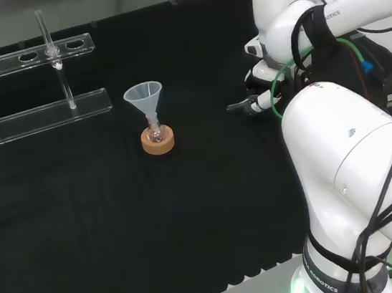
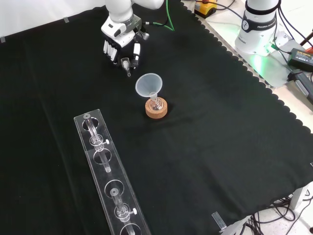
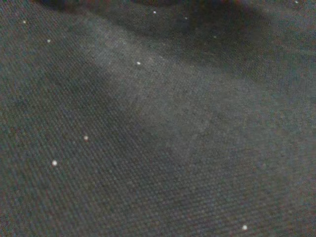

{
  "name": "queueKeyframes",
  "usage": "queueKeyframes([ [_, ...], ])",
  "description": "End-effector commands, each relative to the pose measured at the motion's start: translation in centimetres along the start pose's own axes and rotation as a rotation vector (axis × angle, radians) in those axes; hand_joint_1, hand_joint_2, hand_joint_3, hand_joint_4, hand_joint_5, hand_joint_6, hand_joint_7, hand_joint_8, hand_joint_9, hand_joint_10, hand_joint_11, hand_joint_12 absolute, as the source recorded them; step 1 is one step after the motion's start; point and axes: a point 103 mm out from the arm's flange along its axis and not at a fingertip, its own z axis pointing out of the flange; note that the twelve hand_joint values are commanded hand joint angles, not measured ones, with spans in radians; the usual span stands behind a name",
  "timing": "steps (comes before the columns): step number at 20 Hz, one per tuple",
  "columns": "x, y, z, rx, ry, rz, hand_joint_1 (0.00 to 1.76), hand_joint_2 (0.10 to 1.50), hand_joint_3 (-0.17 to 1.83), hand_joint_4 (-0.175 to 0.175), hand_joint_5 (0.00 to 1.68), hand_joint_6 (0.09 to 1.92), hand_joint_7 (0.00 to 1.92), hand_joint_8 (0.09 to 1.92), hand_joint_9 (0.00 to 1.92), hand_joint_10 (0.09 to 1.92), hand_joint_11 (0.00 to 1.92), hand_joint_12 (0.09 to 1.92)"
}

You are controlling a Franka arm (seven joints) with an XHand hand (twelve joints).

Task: Pick up the weighing funnel.

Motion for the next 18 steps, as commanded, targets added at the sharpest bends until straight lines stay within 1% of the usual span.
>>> queueKeyframes([
  [1,-0.2,-0.1,0.4,-0.008,-0.014,0.003,0.78,0.83,0.08,-0.175,1.02,0.93,1.23,0.87,1.20,0.57,1.00,1.15],
  [4,0.2,0.4,0.1,0.003,-0.040,0.006,0.84,0.83,0.12,-0.175,1.10,0.84,1.27,0.85,1.25,0.53,1.05,1.12],
  [6,1.1,1.2,-0.3,0.009,-0.064,0.009,0.89,0.82,0.18,-0.175,1.16,0.76,1.31,0.81,1.30,0.50,1.11,1.07],
  [7,1.8,1.7,-0.5,0.007,-0.081,0.005,0.97,0.81,0.26,-0.049,1.21,0.69,1.34,0.79,1.32,0.48,1.14,1.05],
  [8,2.4,2.1,-0.6,0.007,-0.097,0.001,1.04,0.78,0.35,0.052,1.25,0.63,1.36,0.76,1.35,0.46,1.16,1.03],
  [9,2.8,2.3,-0.6,0.007,-0.107,-0.004,1.08,0.75,0.43,0.113,1.28,0.59,1.39,0.73,1.37,0.44,1.19,1.02],
  [10,3.2,2.5,-0.5,0.008,-0.117,-0.007,1.10,0.72,0.49,0.145,1.29,0.58,1.40,0.70,1.39,0.42,1.21,1.00],
  [11,3.4,2.7,-0.5,0.006,-0.126,-0.009,1.11,0.71,0.53,0.162,1.30,0.58,1.42,0.69,1.41,0.41,1.22,0.99],
  [13,3.7,2.9,-0.6,0.003,-0.137,-0.012,1.12,0.69,0.57,0.173,1.30,0.58,1.43,0.67,1.43,0.39,1.25,0.98],
  [15,3.9,3.1,-0.6,-0.002,-0.149,-0.014,1.12,0.68,0.60,0.173,1.30,0.59,1.45,0.65,1.46,0.37,1.28,0.95],
  [16,4.1,3.1,-0.7,-0.005,-0.155,-0.015,1.13,0.67,0.61,0.151,1.30,0.60,1.46,0.64,1.47,0.36,1.30,0.94],
  [17,4.2,3.1,-0.8,-0.008,-0.159,-0.015,1.14,0.67,0.62,0.113,1.30,0.61,1.48,0.62,1.48,0.35,1.31,0.93],
  [18,4.2,3.1,-0.9,-0.012,-0.161,-0.013,1.15,0.67,0.62,0.065,1.29,0.62,1.49,0.61,1.49,0.33,1.32,0.92],
])
